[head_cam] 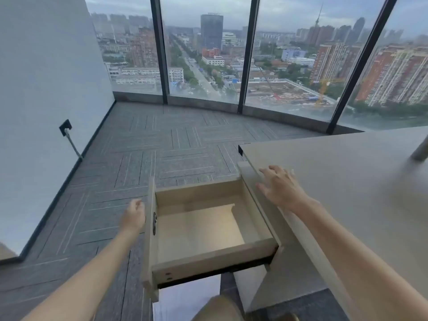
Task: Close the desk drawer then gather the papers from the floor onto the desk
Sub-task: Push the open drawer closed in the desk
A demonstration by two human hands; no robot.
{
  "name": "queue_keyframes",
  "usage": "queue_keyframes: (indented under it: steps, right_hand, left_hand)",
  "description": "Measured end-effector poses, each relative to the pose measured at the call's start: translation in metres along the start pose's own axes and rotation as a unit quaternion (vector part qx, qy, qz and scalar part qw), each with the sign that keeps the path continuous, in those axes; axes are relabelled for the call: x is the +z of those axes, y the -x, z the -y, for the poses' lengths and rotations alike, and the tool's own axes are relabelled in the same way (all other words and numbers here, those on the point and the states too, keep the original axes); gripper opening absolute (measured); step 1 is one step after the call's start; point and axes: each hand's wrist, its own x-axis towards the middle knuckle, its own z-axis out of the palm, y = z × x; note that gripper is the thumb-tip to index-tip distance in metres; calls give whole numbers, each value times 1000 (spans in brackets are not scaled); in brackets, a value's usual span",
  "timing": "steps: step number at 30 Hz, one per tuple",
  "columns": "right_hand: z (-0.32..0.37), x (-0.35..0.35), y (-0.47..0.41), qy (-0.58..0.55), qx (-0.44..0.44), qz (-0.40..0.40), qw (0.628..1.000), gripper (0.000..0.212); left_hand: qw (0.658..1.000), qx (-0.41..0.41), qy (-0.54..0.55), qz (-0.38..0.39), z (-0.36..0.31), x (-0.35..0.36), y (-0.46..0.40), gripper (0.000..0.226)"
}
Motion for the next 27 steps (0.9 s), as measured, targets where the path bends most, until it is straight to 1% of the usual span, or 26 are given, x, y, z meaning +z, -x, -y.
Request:
queue_keyframes:
  steps: [2, 4, 6, 9, 13, 20, 27]
  right_hand:
    - [-5, 0, -12, 2, 1, -7, 1000, 56]
    - [-8, 3, -22, -2, 0, -10, 1000, 52]
    - [-9, 10, -28, -12, -3, -23, 1000, 48]
    - [-12, 15, -33, -8, 2, -34, 999, 47]
    - [-15, 19, -34, 5, 11, -39, 999, 53]
    - [-17, 19, -33, -1, 15, -35, 999, 55]
    - [-16, 18, -32, 0, 16, -30, 999, 56]
  left_hand:
    - [998, -46, 38, 13, 12, 7, -8, 33]
    - [996, -76, 53, 16, 20, 10, -12, 27]
    - [994, -86, 58, 26, 20, 12, -11, 27]
    - [993, -93, 67, 36, 15, 17, -10, 29]
    - [990, -96, 83, 54, 16, 33, -10, 33]
    - [980, -88, 138, 112, -6, 81, 3, 22]
    - [968, -73, 167, 172, -31, 135, 12, 24]
